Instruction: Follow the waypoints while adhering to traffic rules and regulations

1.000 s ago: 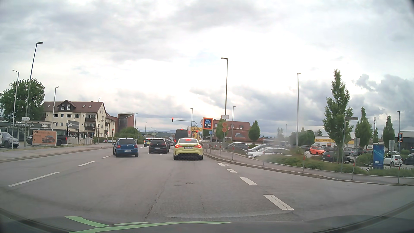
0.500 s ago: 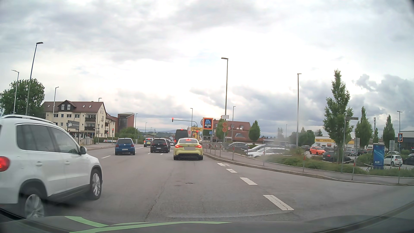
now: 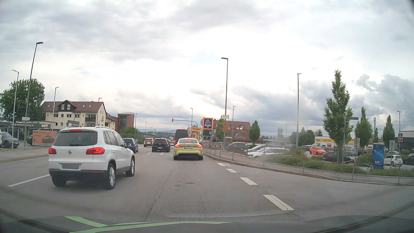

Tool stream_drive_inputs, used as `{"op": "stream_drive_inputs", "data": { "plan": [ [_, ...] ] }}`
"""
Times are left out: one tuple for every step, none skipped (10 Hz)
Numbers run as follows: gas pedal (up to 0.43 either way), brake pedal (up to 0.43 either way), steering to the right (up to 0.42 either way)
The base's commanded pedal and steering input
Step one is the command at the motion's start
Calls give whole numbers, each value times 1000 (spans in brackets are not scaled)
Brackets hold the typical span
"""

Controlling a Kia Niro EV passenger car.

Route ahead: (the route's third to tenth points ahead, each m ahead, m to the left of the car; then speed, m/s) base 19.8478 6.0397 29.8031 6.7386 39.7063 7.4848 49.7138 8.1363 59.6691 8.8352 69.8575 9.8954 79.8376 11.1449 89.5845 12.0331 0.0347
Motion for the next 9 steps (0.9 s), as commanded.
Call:
{"op": "stream_drive_inputs", "data": {
  "plan": [
    [0, 195, -63],
    [0, 195, -63],
    [0, 195, -63],
    [0, 195, -63],
    [0, 195, -63],
    [0, 195, -63],
    [0, 195, -64],
    [0, 195, -63],
    [0, 195, -63]
  ]
}}
